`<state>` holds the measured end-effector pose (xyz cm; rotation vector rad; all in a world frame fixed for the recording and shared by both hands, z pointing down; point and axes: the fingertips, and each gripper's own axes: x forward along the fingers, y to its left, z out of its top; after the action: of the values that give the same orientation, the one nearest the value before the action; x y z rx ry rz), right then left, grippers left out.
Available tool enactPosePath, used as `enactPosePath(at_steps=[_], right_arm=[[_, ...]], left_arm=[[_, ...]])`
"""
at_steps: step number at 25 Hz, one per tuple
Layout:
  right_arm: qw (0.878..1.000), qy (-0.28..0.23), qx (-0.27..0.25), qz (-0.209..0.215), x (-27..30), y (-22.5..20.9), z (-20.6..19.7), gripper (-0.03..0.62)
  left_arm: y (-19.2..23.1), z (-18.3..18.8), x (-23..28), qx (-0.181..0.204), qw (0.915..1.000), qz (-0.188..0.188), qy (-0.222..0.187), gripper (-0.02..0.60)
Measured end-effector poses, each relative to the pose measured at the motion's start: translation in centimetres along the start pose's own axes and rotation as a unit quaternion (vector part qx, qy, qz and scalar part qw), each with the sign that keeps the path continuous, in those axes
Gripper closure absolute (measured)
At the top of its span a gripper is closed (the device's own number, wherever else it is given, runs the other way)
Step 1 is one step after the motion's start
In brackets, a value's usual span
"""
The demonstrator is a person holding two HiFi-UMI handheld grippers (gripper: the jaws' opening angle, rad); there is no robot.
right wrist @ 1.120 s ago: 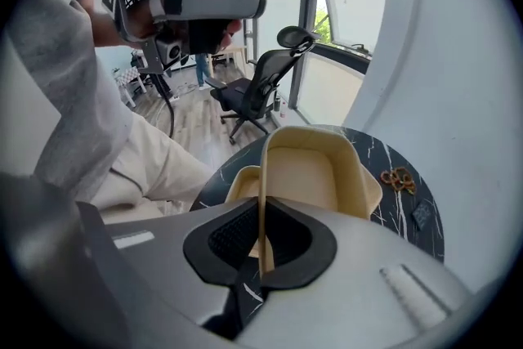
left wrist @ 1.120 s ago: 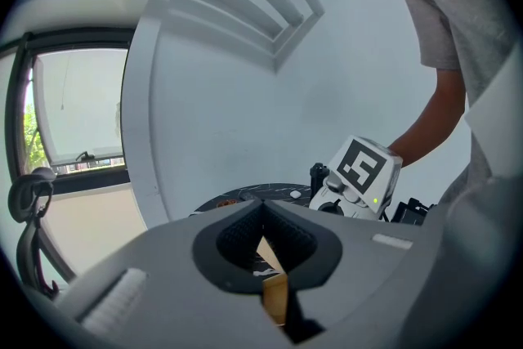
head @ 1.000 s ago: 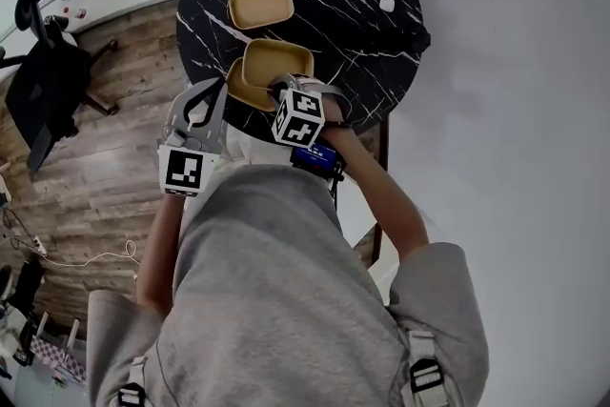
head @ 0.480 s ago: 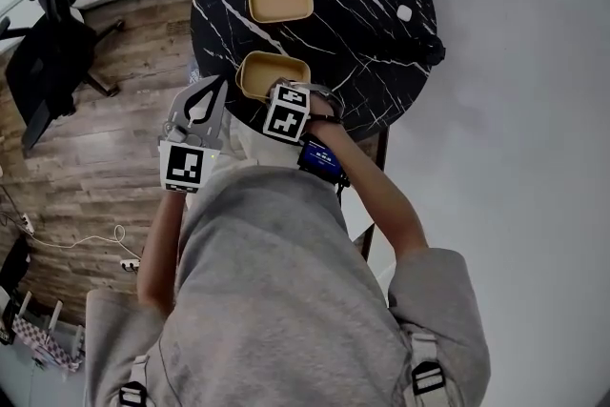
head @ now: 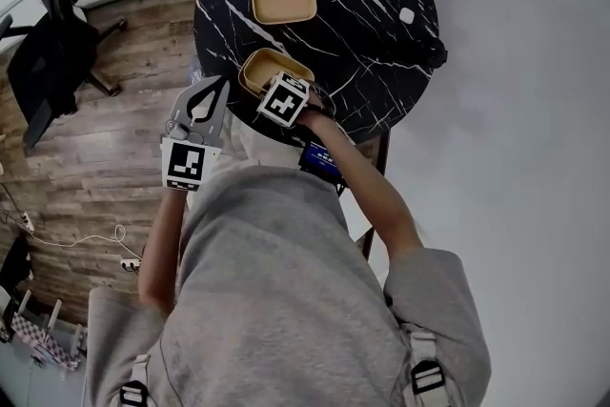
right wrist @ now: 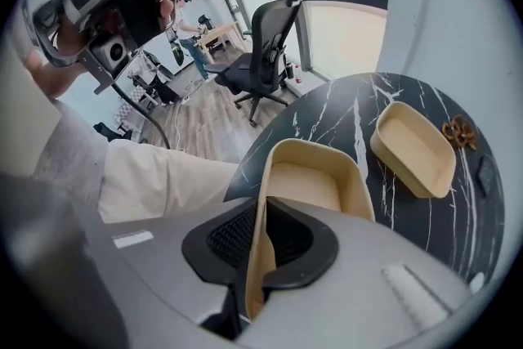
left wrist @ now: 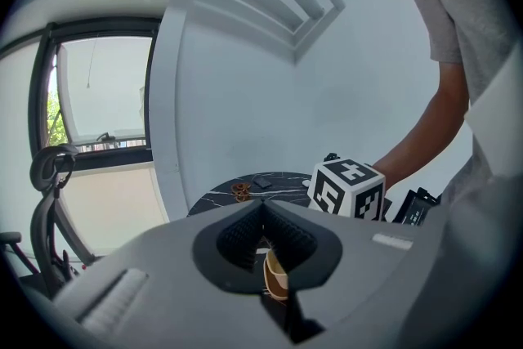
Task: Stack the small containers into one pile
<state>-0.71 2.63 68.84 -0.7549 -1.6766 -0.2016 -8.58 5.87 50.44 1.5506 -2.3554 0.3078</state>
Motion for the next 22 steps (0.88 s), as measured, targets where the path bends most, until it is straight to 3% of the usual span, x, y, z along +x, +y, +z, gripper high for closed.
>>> enactPosePath(at_steps=[5, 12, 16, 19, 22], right_arm=[[0.999, -0.014, -0.042, -0.013, -0.5, -0.3, -0.2, 0.526], [0.999, -0.004, -0.041, 0.011, 0.3, 0.2, -1.8, 0.543], [0.997, -0.023, -0.068, -0.014, 1.3, -0.2, -0.9, 0.547], [0.996, -0.029, -0.08, -0.035, 1.1, -0.8, -1.0, 0.453], [0.995, -0.054, -0.07, -0.049, -0.8, -1.1, -1.1, 0.45]], left_arm=[[-0.4, -0.8, 0.7, 0.004, 0.9998, -0.016, 0.01, 0.581], [-1.4, -1.0, 2.5, 0.015, 0.9981, -0.054, 0.024, 0.581], [-2.2, -0.3, 3.6, 0.057, 0.9954, -0.071, 0.029, 0.581], [-2.4, -0.3, 4.0, 0.066, 0.9935, -0.087, 0.03, 0.581], [-2.0, -1.0, 4.6, 0.064, 0.9922, -0.1, 0.039, 0.581]])
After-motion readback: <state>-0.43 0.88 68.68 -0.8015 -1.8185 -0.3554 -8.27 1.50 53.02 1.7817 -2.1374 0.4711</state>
